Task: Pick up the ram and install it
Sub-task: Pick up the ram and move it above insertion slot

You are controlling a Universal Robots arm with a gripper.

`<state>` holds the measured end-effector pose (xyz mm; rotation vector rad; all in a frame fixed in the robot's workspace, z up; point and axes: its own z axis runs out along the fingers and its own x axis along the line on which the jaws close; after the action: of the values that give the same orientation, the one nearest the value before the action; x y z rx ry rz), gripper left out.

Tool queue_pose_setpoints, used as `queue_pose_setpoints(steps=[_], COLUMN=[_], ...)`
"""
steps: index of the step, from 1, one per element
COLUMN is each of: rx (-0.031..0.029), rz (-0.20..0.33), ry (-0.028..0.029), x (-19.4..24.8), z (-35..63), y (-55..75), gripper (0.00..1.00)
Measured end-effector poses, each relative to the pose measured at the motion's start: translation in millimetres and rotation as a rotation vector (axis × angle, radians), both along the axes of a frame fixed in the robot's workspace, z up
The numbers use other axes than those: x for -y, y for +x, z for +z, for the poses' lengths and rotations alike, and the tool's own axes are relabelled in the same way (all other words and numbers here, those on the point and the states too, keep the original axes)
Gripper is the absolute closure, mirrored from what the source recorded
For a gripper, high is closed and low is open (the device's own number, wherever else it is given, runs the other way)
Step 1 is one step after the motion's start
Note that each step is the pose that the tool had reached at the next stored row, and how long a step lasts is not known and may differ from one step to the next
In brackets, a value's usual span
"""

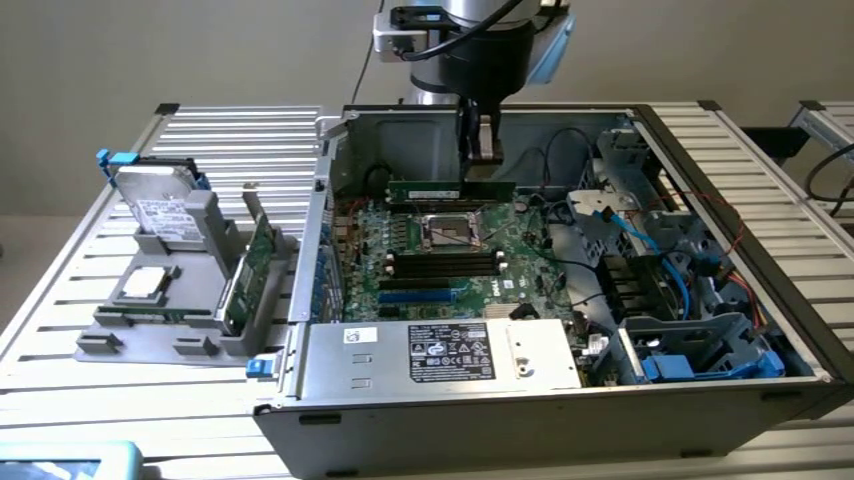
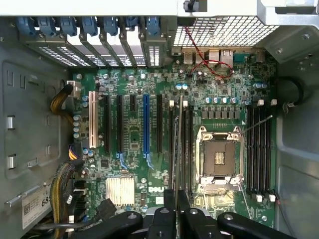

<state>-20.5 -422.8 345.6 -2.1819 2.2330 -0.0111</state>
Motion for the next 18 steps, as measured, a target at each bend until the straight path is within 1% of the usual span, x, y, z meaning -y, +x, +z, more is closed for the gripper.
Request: queue_pose_setpoints(steps=[1,2,6,9,14,18], rx=[0.0001,0.0000,0.0001,0.0000,0.0001,0.0000], rz=[0.001,0.001,0.003,0.004,0.009,0.014], ry=[-0.0028,-0.0037,-0.0040,-0.0042,-0.0042,-0.0044], x=[-0.3,-0.6,-3.4,-7.1,-12.2,-17.4], z=[-1.5,-3.5,-10.6,-15.5,-16.2,-16.2], y=[0.0,0.1,0.0,0.0,0.0,0.0], gripper=[0.86,0.86,0.86,0.86,0.86,0.86])
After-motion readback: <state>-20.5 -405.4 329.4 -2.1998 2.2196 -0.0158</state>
